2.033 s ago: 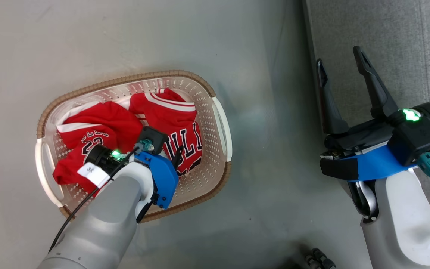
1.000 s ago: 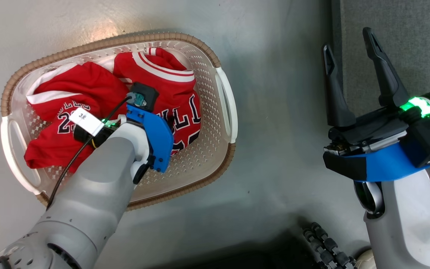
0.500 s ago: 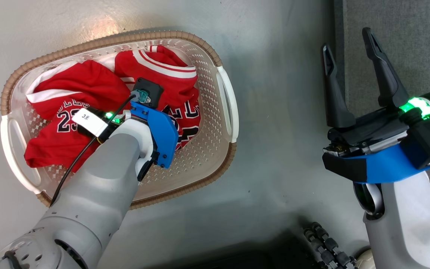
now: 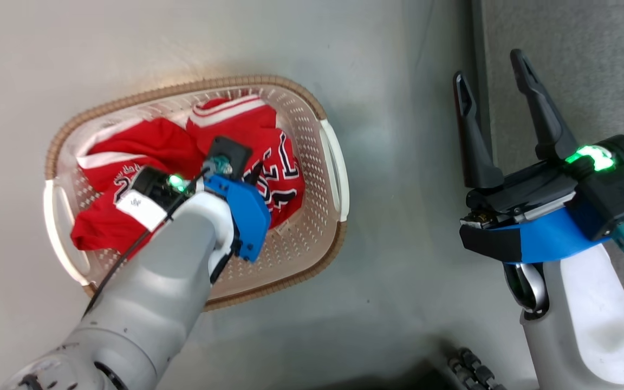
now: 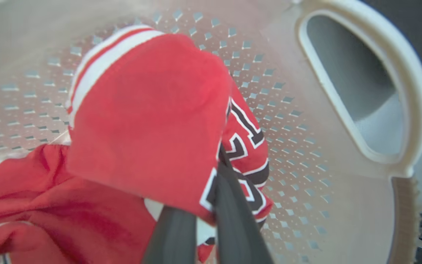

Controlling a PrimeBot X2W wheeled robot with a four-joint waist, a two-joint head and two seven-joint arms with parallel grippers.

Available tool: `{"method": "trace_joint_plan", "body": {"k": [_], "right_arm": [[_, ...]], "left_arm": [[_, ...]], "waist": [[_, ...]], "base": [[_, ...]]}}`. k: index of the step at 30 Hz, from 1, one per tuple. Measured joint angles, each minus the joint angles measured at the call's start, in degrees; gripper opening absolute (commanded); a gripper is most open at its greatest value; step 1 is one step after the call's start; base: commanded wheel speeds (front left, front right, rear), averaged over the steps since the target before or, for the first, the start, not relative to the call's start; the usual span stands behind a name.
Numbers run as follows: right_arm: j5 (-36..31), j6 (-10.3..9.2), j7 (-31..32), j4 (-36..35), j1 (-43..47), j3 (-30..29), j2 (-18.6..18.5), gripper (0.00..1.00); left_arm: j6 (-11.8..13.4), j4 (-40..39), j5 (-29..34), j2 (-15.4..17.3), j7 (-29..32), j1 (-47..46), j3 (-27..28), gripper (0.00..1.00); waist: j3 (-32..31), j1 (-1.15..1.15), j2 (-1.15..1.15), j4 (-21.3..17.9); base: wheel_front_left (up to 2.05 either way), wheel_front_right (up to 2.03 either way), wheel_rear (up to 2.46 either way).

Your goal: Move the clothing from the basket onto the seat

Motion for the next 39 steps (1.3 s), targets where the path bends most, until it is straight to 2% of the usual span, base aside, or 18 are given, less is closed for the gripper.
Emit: {"method": "trace_joint_plan", "body": {"k": [10, 19, 22, 26, 33, 39], "right_arm": [[0.97, 0.0, 0.0, 3.65, 1.66, 0.74, -0.82, 1.0], [1.12, 0.0, 0.0, 6.49, 4.95, 1.19, -1.08, 1.0], [1.24, 0.0, 0.0, 7.31, 6.23, 1.21, -1.12, 1.0], [1.36, 0.0, 0.0, 8.16, 8.09, 0.88, -1.13, 1.0], [1.37, 0.0, 0.0, 9.14, 11.7, -0.1, -1.12, 1.0], [1.37, 0.0, 0.0, 9.49, 13.9, -0.23, -0.87, 1.0]], "left_arm": [[0.0, -0.69, 0.73, -0.04, -5.24, 5.39, -1.75, 0.0], [0.0, -4.39, 1.46, 1.09, -6.81, 10.01, -2.31, 0.0], [0.0, -7.32, 2.54, 2.04, -6.89, 10.45, -0.1, 0.0], [1.21, -12.0, 5.1, 3.92, -6.97, 13.17, 4.11, 0.0], [3.31, -20.86, 11.32, 6.78, -6.97, 18.04, 11.83, 0.0], [4.01, -28.17, 16.31, 8.84, -6.97, 21.76, 19.01, 0.0]], "waist": [[-9.42, 0.0, 0.0, 1.21], [-19.11, 0.0, 0.01, 2.93], [-22.36, -0.01, 0.0, 3.58], [-26.61, -0.01, 0.0, 4.38], [-33.45, -0.01, 0.01, 5.87], [-38.3, -0.02, 0.01, 6.94]], "base": [[0.0, 0.0, 0.0], [0.0, 0.0, 0.0], [0.0, 0.0, 0.0], [0.0, 0.0, 0.0], [0.0, 0.0, 0.0], [0.0, 0.0, 0.0]]}}
